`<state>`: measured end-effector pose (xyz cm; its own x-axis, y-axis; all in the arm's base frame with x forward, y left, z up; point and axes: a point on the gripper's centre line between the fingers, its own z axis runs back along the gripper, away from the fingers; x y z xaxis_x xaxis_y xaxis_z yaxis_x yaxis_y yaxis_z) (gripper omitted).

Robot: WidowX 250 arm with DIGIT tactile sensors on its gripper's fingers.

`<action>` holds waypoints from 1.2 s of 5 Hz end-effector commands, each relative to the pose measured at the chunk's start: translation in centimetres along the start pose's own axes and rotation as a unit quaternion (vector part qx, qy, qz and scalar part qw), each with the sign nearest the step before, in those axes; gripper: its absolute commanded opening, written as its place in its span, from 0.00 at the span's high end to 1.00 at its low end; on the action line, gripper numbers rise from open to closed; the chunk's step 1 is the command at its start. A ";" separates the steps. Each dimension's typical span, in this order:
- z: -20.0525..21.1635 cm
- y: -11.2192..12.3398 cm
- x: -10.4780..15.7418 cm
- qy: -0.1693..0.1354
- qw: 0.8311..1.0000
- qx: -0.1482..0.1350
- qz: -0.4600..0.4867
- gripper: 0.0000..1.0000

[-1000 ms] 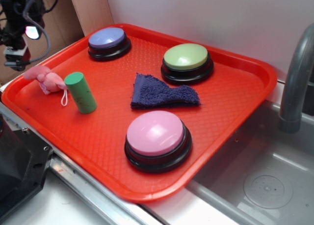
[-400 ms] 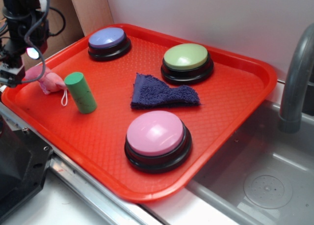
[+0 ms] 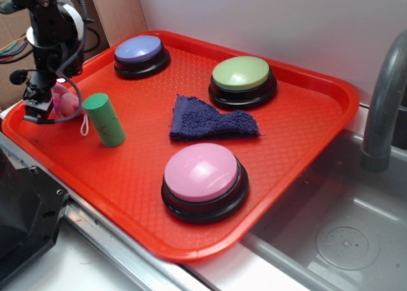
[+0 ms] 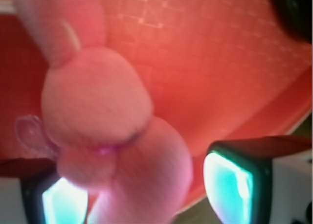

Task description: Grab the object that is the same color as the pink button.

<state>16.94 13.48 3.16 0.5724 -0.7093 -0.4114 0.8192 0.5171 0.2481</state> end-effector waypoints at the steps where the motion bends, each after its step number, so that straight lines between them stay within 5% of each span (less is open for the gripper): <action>1: 0.4 1.5 0.7 -0.029 0.999 -0.019 0.037 1.00; 2: 2.0 1.7 -0.2 -0.043 0.995 -0.019 0.083 1.00; 3: 5.7 2.4 -2.3 -0.083 0.969 -0.009 0.231 1.00; 4: 10.3 3.9 -3.9 -0.140 0.914 0.015 0.382 1.00; 5: 16.0 3.9 -3.3 -0.145 0.854 -0.103 0.489 1.00; 6: 20.4 2.4 -1.4 -0.149 0.828 -0.137 0.523 1.00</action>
<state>18.41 5.34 20.11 0.9881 0.1229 0.0921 -0.1323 0.9858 0.1032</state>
